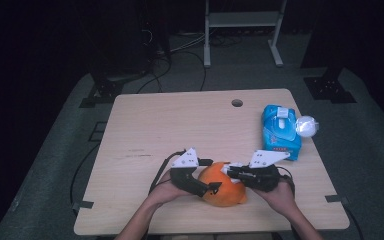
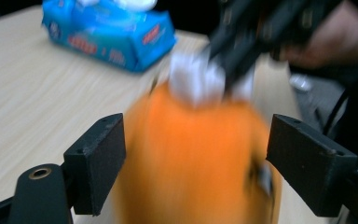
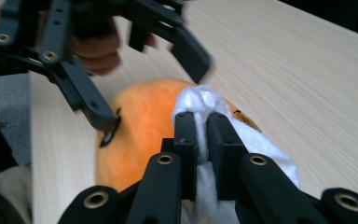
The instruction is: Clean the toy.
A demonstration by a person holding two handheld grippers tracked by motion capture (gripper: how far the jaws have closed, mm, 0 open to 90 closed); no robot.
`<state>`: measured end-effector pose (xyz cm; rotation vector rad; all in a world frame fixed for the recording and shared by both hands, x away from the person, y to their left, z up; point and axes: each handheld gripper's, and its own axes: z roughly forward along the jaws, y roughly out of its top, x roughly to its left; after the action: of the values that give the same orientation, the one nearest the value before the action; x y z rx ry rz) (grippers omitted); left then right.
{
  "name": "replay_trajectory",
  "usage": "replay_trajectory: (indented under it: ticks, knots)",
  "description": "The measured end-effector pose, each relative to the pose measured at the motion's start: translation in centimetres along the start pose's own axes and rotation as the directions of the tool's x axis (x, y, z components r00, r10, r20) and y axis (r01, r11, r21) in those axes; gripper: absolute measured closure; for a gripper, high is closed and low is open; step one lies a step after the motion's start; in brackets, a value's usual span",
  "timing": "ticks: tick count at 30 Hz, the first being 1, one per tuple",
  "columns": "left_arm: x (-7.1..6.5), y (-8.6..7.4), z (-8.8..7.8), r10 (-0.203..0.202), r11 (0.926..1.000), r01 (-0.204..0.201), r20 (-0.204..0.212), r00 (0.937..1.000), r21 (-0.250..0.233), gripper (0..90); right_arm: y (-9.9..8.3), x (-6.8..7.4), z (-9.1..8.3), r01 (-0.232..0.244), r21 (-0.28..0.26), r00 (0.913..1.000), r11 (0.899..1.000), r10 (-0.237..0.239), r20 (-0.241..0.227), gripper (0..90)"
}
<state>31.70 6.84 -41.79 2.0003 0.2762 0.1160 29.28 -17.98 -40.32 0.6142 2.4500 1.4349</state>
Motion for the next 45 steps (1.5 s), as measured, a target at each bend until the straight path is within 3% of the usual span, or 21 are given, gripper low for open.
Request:
replay_trajectory:
  ticks: [1, 3, 11, 15, 20, 27, 30, 39, 45]
  knots:
    - [-0.2, -0.1, 0.2, 0.035, 0.9989, -0.034, -0.022, 0.9991, 0.033, 24.2, 0.3, 0.5, 0.3, 0.025, 0.008, 0.9997, 1.000, -0.025, 0.001, 81.9]
    - [-0.1, -0.6, 0.2, 0.025, 0.9990, -0.025, -0.014, 0.9996, 0.038, 28.3, 0.6, 1.0, 0.6, 0.054, 0.024, 0.9985, 0.998, -0.055, 0.003, 81.9]
    - [1.4, -1.8, -0.4, -0.035, 0.9983, 0.036, -0.023, 0.9991, 0.046, 33.0, -0.9, -1.3, -0.4, -0.023, 0.025, 0.9994, 0.999, 0.022, 0.027, 82.0]
    - [1.8, -2.2, -0.8, -0.041, 0.9976, 0.043, -0.027, 0.9988, 0.055, 33.7, -1.0, -1.1, -0.6, -0.026, 0.027, 0.9991, 0.999, 0.025, 0.035, 81.9]
    - [2.3, -2.7, -1.2, -0.069, 0.9961, 0.071, -0.033, 0.9971, 0.053, 33.5, -0.6, 0.1, 0.0, -0.003, 0.016, 0.9999, 1.000, 0.003, -0.011, 81.7]
    - [2.6, -3.0, -1.2, -0.089, 0.9955, 0.089, -0.020, 0.9959, 0.033, 34.3, -1.5, -1.6, -0.4, -0.056, 0.026, 0.9984, 0.998, 0.056, 0.005, 81.9]
    - [2.6, -3.0, -1.2, -0.090, 0.9954, 0.090, -0.022, 0.9957, 0.031, 34.3, -1.8, -2.1, -0.6, -0.075, 0.030, 0.9971, 0.997, 0.074, 0.016, 81.9]
    - [2.7, -3.1, -1.3, -0.095, 0.9949, 0.096, -0.033, 0.9949, 0.031, 33.2, -1.7, -1.6, -0.5, -0.074, 0.030, 0.9946, 0.997, 0.076, -0.071, 81.8]
    - [2.0, -2.8, -0.8, -0.050, 0.9982, 0.051, -0.010, 0.9987, 0.032, 36.8, -1.6, -2.3, -0.4, -0.106, 0.009, 0.9936, 0.994, 0.106, -0.036, 81.9]
